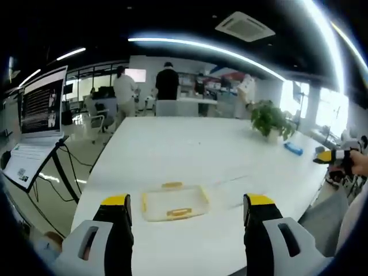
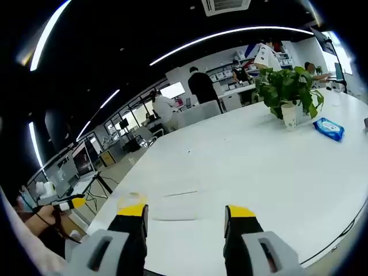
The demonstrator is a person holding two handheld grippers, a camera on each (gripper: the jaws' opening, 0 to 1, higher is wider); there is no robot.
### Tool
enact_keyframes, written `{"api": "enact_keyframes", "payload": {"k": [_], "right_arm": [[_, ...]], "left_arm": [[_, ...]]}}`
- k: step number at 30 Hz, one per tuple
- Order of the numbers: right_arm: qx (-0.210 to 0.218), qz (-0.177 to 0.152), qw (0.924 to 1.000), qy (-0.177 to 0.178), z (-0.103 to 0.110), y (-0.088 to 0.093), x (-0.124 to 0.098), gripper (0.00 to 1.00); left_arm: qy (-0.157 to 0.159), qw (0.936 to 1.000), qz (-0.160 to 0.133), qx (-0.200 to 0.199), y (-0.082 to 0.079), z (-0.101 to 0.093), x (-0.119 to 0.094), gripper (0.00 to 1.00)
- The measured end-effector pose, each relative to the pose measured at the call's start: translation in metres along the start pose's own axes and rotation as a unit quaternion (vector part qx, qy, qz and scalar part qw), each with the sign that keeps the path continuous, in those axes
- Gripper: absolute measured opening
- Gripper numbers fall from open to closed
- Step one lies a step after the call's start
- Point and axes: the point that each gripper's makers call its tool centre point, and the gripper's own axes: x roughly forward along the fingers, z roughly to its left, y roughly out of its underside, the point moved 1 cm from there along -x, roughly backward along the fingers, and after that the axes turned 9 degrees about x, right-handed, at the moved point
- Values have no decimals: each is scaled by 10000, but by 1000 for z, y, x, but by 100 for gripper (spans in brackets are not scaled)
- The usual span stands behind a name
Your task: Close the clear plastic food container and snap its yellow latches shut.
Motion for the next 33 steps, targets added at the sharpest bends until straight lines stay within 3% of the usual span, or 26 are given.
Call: {"api": "enact_keyframes", "payload": {"k": [33], "right_arm": [[-33,119,9999,52,0,4,3,52]], "left_arm": [[129,9999,105,6,7,-4,7,78]]}}
